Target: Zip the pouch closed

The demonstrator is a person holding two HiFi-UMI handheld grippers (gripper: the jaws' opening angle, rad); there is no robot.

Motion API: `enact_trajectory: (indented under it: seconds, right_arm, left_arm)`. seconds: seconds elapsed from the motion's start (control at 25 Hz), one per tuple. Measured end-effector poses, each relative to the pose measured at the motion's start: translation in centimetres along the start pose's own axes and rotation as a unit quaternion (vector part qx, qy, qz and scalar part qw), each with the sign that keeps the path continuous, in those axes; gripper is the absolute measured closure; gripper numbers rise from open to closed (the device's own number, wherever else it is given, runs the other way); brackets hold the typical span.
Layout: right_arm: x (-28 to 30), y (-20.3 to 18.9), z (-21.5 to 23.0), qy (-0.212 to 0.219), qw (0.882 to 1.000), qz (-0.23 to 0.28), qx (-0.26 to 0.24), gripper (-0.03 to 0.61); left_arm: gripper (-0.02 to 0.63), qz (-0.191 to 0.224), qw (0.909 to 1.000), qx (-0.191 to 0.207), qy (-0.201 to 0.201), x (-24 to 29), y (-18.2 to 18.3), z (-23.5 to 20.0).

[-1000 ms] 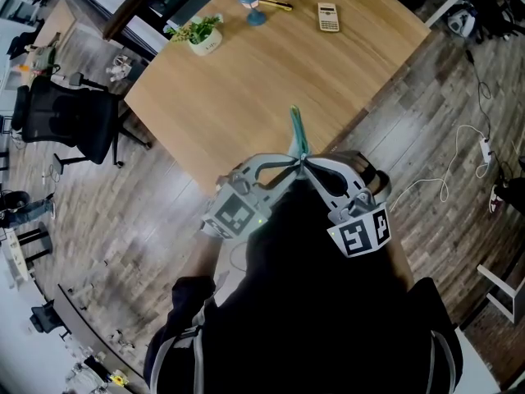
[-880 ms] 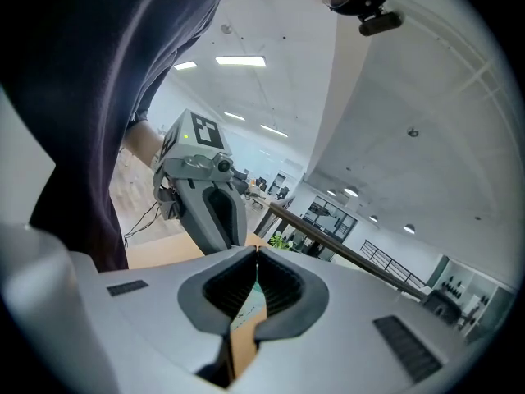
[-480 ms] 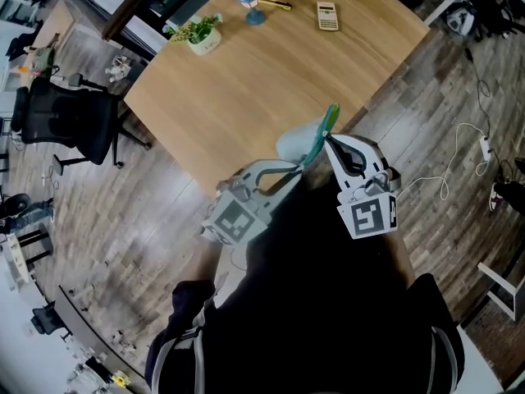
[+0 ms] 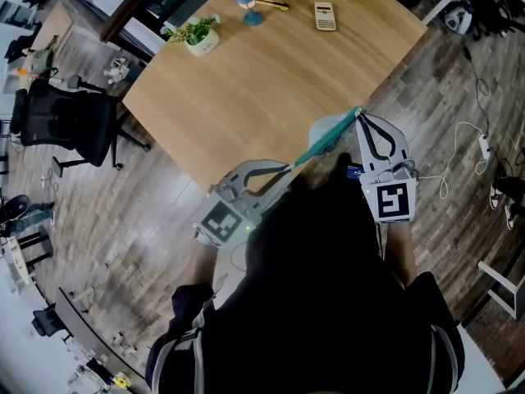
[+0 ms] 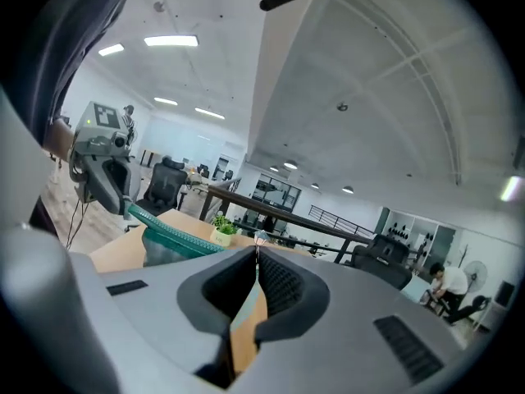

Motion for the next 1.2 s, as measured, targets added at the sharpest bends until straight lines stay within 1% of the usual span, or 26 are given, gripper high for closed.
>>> enact_trajectory:
  seconds: [0.04, 0.12, 0.24, 0.32, 0.36, 0.4, 0.44, 0.56, 0.6, 0.64, 0.68, 0.72, 0.76, 0.96, 1.2]
  right_arm:
    - [0.1, 0.1, 0.2, -0.001, 1.000, 0.002, 0.014, 0.557]
    - [0.2, -0.1, 0.8, -0.011, 0.999, 0.003, 0.032, 0.529]
    - [0.0, -0.9, 2.8, -0.048, 0.997, -0.001, 0.061, 0.523]
    - [-0.2, -1.5, 4.3, -0.066, 0.994, 0.000, 0.081, 0.523]
    - [-0.4, -1.6, 5.0, -0.072, 0.993, 0.005, 0.093, 0.525]
    - [-0.7, -1.7, 5.6, -0.078, 0.991, 0.011, 0.105, 0.529]
    - [-0.9, -1.6, 6.1, -0.083, 0.989, 0.019, 0.119, 0.532]
    - [-1.4, -1.1, 7.1, -0.093, 0.982, 0.042, 0.159, 0.546]
    - [-1.5, -0.8, 7.2, -0.095, 0.980, 0.049, 0.169, 0.549]
    - [-1.7, -0.6, 7.3, -0.097, 0.978, 0.055, 0.177, 0.551]
    - [-1.7, -0.4, 7.3, -0.097, 0.977, 0.060, 0.181, 0.554]
    - [-1.8, -0.2, 7.3, -0.097, 0.976, 0.064, 0.183, 0.557]
    - [-1.8, 0.0, 7.1, -0.094, 0.976, 0.068, 0.183, 0.557]
    - [-1.4, 1.0, 6.3, -0.073, 0.980, 0.079, 0.166, 0.560]
    - [-1.2, 1.6, 5.6, -0.065, 0.982, 0.084, 0.157, 0.560]
  left_arm:
    - [0.604, 0.009, 0.9998, -0.013, 0.009, -0.2, 0.0, -0.3]
    - [0.604, 0.020, 0.9981, -0.045, 0.036, -0.8, -0.4, -1.2]
    - [0.604, 0.014, 0.9949, -0.056, 0.082, -2.4, -1.8, -3.2]
    - [0.604, 0.032, 0.9868, -0.081, 0.136, -4.0, -2.3, -4.5]
    - [0.604, 0.046, 0.9807, -0.087, 0.169, -5.0, -2.4, -5.2]
    - [0.604, 0.063, 0.9734, -0.083, 0.204, -6.1, -2.2, -5.8]
    - [0.604, 0.082, 0.9641, -0.074, 0.241, -7.3, -1.9, -6.4]
    - [0.604, 0.136, 0.9269, -0.029, 0.349, -11.1, 0.1, -7.4]
    - [0.604, 0.146, 0.9161, -0.011, 0.373, -12.1, 0.8, -7.4]
    - [0.604, 0.153, 0.9085, 0.004, 0.389, -12.8, 1.3, -7.3]
    - [0.604, 0.156, 0.9042, 0.015, 0.397, -13.3, 1.6, -7.3]
    - [0.604, 0.156, 0.9029, 0.020, 0.400, -13.5, 1.8, -7.2]
    - [0.604, 0.155, 0.9035, 0.023, 0.399, -13.6, 1.8, -7.2]
    - [0.604, 0.144, 0.9109, 0.026, 0.386, -12.8, 1.7, -7.2]
    - [0.604, 0.141, 0.9133, 0.032, 0.381, -12.6, 1.6, -7.2]
Point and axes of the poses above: the fingertips, and each gripper's own axes: x forward along the fingers, z to its right, y out of its top, the point moved 6 cm from there along -x, backward along the fingers, and after that the axes turned 15 degrees about -y, right-handed, at the moved point
